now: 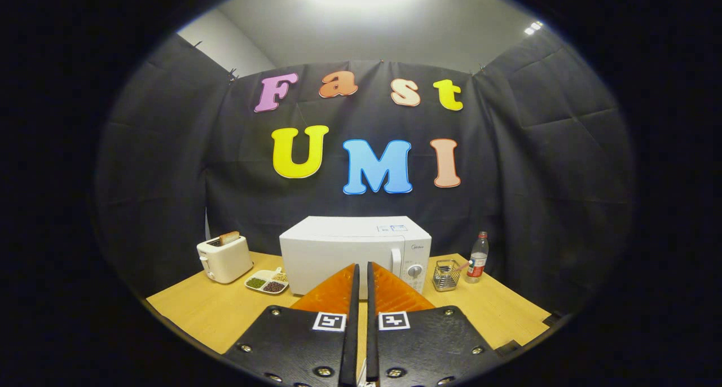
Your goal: Open the microwave, put the food inside, and close the microwave door.
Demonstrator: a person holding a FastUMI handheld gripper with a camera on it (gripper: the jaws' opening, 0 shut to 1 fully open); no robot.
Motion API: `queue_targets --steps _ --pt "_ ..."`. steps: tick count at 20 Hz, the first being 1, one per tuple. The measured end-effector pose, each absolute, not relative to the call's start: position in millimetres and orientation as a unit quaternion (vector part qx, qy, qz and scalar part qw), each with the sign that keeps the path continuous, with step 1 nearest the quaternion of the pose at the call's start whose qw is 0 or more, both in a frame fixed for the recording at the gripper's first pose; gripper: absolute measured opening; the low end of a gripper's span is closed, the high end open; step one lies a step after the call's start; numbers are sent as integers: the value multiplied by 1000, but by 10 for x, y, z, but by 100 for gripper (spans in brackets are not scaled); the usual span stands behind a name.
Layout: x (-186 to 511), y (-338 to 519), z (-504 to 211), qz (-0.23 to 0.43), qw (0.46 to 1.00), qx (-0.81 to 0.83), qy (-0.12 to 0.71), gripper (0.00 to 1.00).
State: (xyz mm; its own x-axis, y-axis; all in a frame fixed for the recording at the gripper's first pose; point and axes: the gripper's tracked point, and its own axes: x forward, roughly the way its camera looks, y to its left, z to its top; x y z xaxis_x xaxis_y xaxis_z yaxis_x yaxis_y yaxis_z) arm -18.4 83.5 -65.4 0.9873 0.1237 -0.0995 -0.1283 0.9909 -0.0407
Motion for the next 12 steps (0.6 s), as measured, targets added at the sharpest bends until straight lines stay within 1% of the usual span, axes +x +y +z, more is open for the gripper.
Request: queue_targets --steps 1,2,3,6,9,12 --pt "-283 875 -673 71 996 -23 49 8" --pt "-355 929 -696 81 995 -18 48 21" --pt "-426 973 -717 91 995 -13 48 38" --pt "-577 971 -689 94 995 -6 36 96" --pt "-627 988 -604 99 995 -14 23 96" --pt "-578 911 -523 90 996 -13 18 96"
